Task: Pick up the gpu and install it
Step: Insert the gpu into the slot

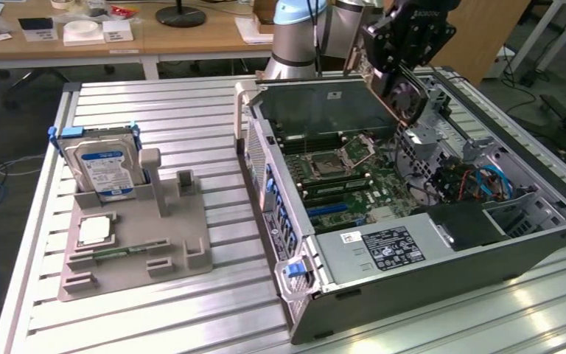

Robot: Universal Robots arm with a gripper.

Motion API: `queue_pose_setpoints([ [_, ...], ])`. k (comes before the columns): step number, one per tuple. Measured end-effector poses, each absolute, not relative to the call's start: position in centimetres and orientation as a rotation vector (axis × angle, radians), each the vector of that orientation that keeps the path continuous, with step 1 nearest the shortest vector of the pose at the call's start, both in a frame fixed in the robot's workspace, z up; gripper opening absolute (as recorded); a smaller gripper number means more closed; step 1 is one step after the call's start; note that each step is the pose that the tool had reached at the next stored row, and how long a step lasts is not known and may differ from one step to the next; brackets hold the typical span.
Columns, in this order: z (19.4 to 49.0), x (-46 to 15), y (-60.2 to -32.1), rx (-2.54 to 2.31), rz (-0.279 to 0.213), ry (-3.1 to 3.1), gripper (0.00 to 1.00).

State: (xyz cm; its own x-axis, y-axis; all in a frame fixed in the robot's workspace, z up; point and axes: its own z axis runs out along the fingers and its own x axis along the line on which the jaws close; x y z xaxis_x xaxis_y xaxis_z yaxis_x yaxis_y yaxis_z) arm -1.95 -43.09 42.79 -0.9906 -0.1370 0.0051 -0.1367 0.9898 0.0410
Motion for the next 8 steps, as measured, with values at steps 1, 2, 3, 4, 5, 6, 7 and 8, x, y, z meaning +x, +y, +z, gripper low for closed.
queue_pose_setpoints([
  [1,42.79,-1.95,-43.08,0.236,-0.064,-3.124,0.28],
  [2,42.79,-1.96,-43.09,0.255,-0.064,-3.122,0.28],
  [3,42.80,-1.96,-43.09,0.273,-0.064,-3.120,0.28],
  [4,42.80,-1.95,-43.09,0.289,-0.064,-3.119,0.28],
  [5,42.80,-1.96,-43.10,0.309,-0.064,-3.117,0.28],
  [6,42.80,-1.96,-43.10,0.329,-0.064,-3.114,0.28],
  [7,42.80,-1.96,-43.09,0.349,-0.064,-3.112,0.28],
  [8,42.80,-1.96,-43.09,0.367,-0.064,-3.109,0.28],
])
